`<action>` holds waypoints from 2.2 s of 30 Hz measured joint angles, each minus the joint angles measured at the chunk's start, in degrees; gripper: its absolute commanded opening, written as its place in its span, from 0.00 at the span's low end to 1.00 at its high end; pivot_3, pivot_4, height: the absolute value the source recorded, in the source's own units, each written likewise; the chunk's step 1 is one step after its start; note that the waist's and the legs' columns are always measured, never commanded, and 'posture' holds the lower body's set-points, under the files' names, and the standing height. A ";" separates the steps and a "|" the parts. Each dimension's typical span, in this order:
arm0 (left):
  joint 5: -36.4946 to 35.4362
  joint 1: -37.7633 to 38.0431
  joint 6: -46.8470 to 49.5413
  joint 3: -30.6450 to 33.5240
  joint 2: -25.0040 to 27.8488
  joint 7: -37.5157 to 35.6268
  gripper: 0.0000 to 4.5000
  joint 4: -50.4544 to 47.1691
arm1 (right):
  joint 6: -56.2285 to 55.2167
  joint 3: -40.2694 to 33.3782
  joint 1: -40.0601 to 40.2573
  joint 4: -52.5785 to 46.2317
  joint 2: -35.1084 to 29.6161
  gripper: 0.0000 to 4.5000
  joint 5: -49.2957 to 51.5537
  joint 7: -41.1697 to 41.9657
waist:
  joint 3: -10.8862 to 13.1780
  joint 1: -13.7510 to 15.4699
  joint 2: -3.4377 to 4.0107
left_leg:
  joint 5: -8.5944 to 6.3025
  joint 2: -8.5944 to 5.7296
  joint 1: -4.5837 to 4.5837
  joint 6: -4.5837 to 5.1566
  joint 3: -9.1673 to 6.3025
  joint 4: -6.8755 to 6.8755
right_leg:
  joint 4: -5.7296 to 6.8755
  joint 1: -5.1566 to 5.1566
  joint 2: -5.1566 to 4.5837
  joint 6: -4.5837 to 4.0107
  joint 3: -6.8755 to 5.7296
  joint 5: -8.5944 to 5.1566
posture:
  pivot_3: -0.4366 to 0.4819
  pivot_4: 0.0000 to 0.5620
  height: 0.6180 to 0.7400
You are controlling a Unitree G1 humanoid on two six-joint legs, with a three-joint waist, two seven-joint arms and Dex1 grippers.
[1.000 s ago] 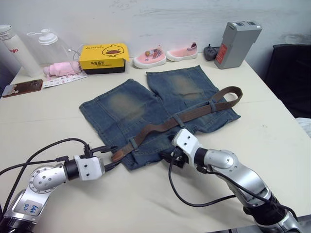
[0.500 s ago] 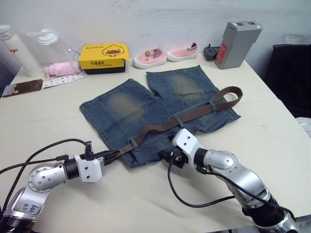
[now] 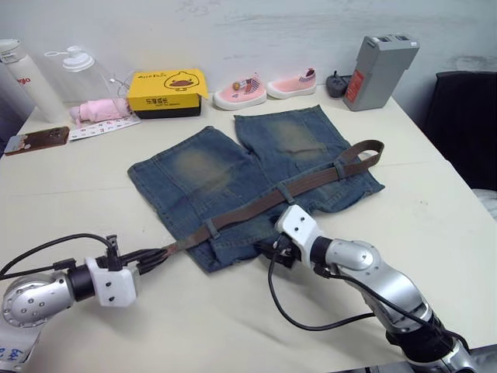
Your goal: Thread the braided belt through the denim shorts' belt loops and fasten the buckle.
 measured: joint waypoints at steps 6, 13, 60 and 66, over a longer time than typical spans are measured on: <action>0.00 5.80 -10.30 4.67 3.32 -1.88 0.01 8.19 | 0.98 -1.43 -0.16 0.38 -0.02 0.86 0.38 0.62 | 0.03 0.22 0.04 | -0.03 -0.02 -0.06 0.06 -0.01 0.09 | 0.07 -0.01 -0.03 -0.03 -0.02 -0.02 | 0.48 0.27 0.15; -1.11 11.09 -27.95 8.89 13.83 -4.39 0.01 32.79 | 2.47 -2.20 -0.55 0.44 -0.06 0.86 0.72 1.58 | 0.01 0.13 -0.02 | -0.07 -0.02 -0.12 0.08 -0.01 0.10 | 0.16 -0.12 -0.05 -0.14 -0.05 -0.09 | 0.48 0.27 0.15; -7.81 -26.84 26.96 -30.19 -7.63 -4.73 0.89 -5.67 | -2.77 -22.06 -4.06 1.32 -21.82 0.86 12.83 22.76 | 0.63 0.03 0.43 | 0.11 -0.03 0.03 -0.17 0.09 -0.01 | -0.37 0.22 -0.04 0.23 -0.22 0.08 | 0.48 0.27 0.15; -3.12 -30.88 24.98 -30.98 -11.85 -5.07 0.77 -1.84 | -38.12 -8.93 -9.91 30.90 -27.11 0.86 -15.51 18.80 | 0.70 0.07 0.50 | 0.15 -0.16 0.12 -0.07 0.33 0.17 | -0.36 0.41 -0.15 0.44 -0.34 0.21 | 0.48 0.27 0.15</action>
